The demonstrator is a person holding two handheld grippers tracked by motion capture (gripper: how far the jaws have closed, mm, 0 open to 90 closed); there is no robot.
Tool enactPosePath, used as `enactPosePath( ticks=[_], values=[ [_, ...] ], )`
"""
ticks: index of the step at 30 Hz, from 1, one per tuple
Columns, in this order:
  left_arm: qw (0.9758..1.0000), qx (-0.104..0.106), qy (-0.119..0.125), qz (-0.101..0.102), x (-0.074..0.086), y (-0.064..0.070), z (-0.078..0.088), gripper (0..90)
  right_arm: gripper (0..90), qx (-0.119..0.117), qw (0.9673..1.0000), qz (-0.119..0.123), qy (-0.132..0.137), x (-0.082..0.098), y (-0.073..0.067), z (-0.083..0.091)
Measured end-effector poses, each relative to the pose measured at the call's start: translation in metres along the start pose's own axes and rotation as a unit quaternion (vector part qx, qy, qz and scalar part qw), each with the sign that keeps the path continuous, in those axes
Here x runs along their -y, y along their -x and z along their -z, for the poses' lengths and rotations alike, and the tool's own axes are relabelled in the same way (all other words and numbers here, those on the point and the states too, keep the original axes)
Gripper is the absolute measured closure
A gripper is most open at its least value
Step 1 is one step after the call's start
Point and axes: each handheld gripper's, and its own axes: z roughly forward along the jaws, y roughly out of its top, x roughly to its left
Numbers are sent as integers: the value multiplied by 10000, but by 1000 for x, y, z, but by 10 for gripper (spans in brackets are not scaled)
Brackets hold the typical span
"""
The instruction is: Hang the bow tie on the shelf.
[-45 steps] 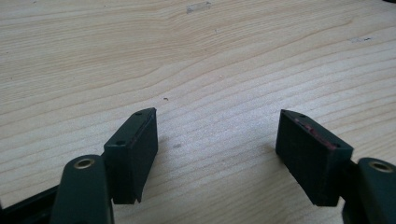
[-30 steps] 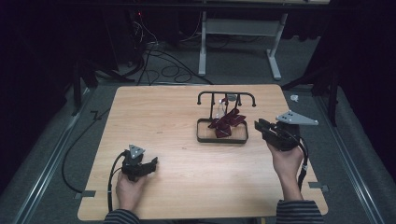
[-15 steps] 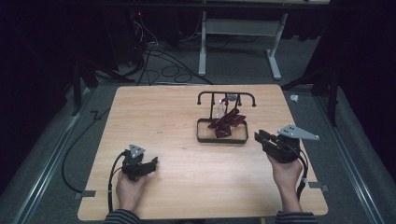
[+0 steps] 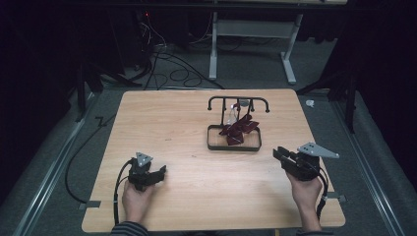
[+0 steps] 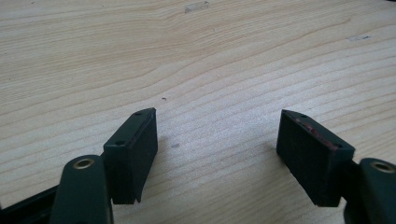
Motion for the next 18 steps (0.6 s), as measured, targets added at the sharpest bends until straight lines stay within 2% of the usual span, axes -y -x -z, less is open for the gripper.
enactPosePath(
  ticks=[9, 18],
  values=[
    [10000, 5, 4, 7, 0, 0, 0, 296, 710, -62, 10000, -52, -18, 9, 0, -7],
    [10000, -8, 14, 11, 0, 0, 0, 297, 682, -115, 9996, -99, -219, 23, -1, -23]
  ],
)
